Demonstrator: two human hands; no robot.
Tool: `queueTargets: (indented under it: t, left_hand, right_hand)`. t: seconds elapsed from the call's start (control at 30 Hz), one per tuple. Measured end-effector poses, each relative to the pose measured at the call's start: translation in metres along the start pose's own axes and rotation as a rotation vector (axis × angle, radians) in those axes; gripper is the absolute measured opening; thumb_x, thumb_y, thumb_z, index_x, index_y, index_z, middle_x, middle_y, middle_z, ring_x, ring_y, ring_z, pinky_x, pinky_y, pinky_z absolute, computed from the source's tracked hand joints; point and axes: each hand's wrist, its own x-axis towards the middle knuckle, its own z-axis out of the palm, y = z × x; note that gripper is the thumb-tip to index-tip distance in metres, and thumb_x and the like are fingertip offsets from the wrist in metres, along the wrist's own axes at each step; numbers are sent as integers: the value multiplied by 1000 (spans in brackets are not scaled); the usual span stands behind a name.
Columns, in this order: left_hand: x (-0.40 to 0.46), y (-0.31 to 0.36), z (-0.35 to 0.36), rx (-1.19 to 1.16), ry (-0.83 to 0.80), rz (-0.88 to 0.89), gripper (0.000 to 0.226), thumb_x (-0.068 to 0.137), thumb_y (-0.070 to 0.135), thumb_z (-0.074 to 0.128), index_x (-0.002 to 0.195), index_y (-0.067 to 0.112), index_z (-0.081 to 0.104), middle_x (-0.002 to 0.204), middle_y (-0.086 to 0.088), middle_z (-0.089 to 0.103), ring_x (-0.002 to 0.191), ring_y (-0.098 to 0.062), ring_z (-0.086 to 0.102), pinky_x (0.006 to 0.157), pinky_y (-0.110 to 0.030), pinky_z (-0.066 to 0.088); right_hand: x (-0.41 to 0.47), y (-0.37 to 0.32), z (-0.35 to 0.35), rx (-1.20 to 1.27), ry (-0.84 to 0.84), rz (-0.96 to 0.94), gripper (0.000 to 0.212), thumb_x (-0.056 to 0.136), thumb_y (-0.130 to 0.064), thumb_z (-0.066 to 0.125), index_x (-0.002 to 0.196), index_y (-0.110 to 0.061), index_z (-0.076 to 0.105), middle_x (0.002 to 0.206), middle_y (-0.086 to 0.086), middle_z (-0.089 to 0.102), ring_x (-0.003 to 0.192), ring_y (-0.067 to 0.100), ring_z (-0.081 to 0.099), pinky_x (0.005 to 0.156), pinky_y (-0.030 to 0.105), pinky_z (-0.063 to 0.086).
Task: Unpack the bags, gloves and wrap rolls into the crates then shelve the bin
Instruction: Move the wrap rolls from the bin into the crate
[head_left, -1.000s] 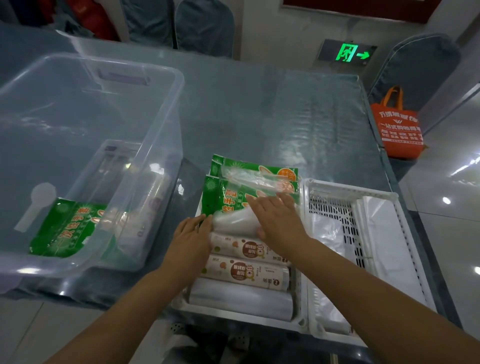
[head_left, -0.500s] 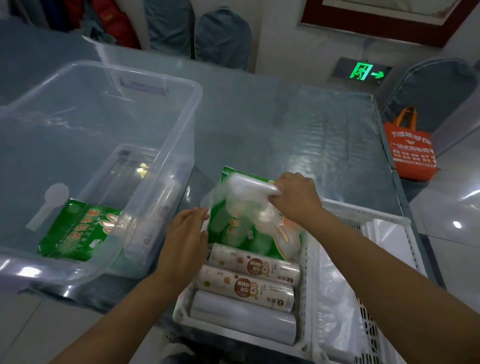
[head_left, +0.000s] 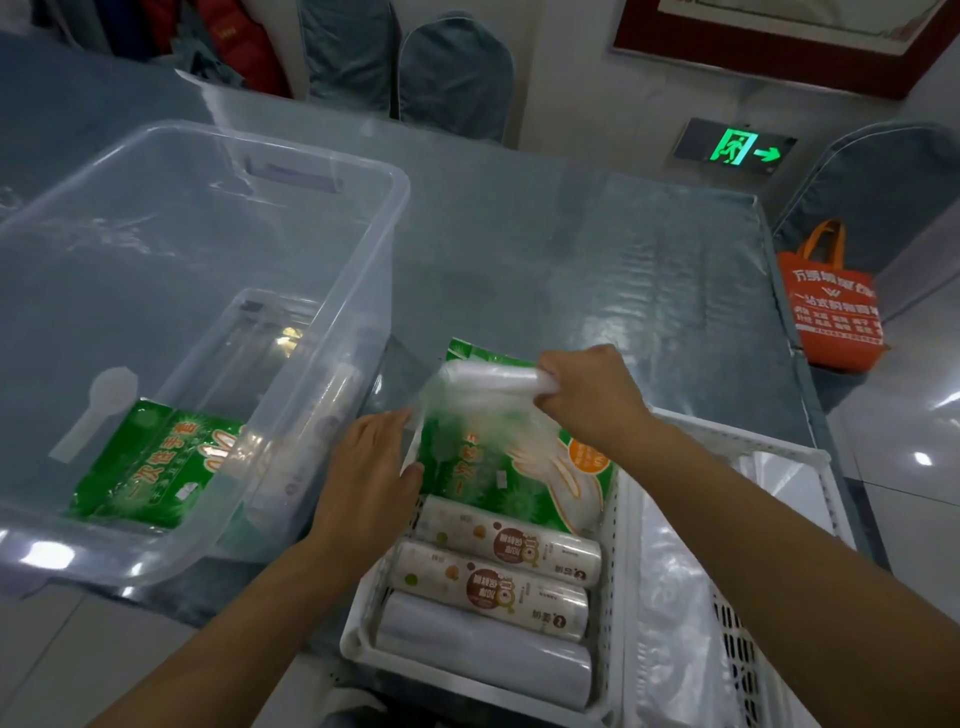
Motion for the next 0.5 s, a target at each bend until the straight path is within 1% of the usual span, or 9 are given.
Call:
queueTargets:
  t: [0.07, 0.13, 0.2, 0.27, 0.3, 0.33, 0.4, 0.43, 0.5]
  left_hand:
    - [5, 3, 2, -48, 34, -34, 57, 83, 12, 62, 135, 13, 38, 131, -11, 50, 120, -18, 34, 98, -25, 19]
    - [7, 6, 7, -96, 27, -84, 67, 82, 17, 63, 140, 20, 28, 138, -7, 43, 124, -16, 31, 99, -29, 25]
    - [9, 7, 13, -105, -21, -103, 73, 82, 20, 63, 141, 23, 21, 141, -7, 40, 127, -22, 34, 103, -35, 29]
    - [8, 6, 20, -85, -94, -71, 72, 81, 20, 63, 141, 21, 22, 139, -9, 43, 126, -25, 41, 107, -39, 34]
    - [8, 6, 23, -79, -143, -58, 70, 82, 20, 62, 141, 19, 24, 136, -10, 46, 122, -27, 46, 105, -41, 39]
    - [7, 5, 26, -59, -187, -43, 68, 83, 20, 60, 141, 16, 25, 132, -12, 50, 117, -28, 51, 101, -42, 43]
    - [4, 2, 31, 22, -247, 2, 63, 87, 20, 56, 141, 10, 27, 127, -14, 54, 109, -28, 55, 95, -41, 46]
    - [4, 0, 32, 47, -236, 22, 56, 88, 18, 53, 139, 8, 32, 122, -14, 57, 103, -27, 57, 93, -42, 47]
    - [4, -1, 30, 21, -148, 15, 38, 89, 10, 47, 127, 10, 45, 108, -10, 63, 92, -24, 59, 87, -44, 50]
  right_hand:
    - [3, -2, -13, 12, -49, -7, 18, 72, -21, 66, 90, -19, 62, 74, 3, 69, 72, 29, 61, 70, 26, 28]
    - [0, -5, -15, 23, -164, 10, 31, 74, -25, 67, 104, -23, 58, 88, 3, 70, 83, 28, 61, 75, 28, 33]
    - [-10, -9, -3, -5, -307, 23, 35, 77, -27, 66, 110, -25, 55, 99, 3, 69, 91, 25, 58, 87, 33, 36]
    - [-26, -13, 17, 46, -431, 64, 36, 78, -26, 68, 112, -26, 55, 104, 0, 68, 92, 20, 53, 94, 37, 35]
    - [-33, -13, 26, 84, -471, 85, 39, 78, -27, 68, 115, -26, 54, 105, 0, 67, 94, 19, 54, 96, 38, 34]
    - [-38, -13, 35, 108, -489, 103, 43, 78, -28, 68, 118, -27, 53, 107, 0, 67, 98, 21, 55, 97, 39, 33]
    - [-43, -8, 45, 121, -468, 131, 53, 76, -31, 69, 125, -29, 48, 111, 0, 66, 104, 24, 55, 99, 40, 30]
    - [-44, -5, 47, 128, -441, 140, 59, 74, -34, 70, 128, -29, 46, 116, 1, 64, 108, 25, 53, 101, 41, 28]
    - [-48, 0, 47, 161, -381, 155, 71, 71, -40, 72, 134, -29, 40, 130, 2, 55, 120, 26, 46, 104, 43, 25]
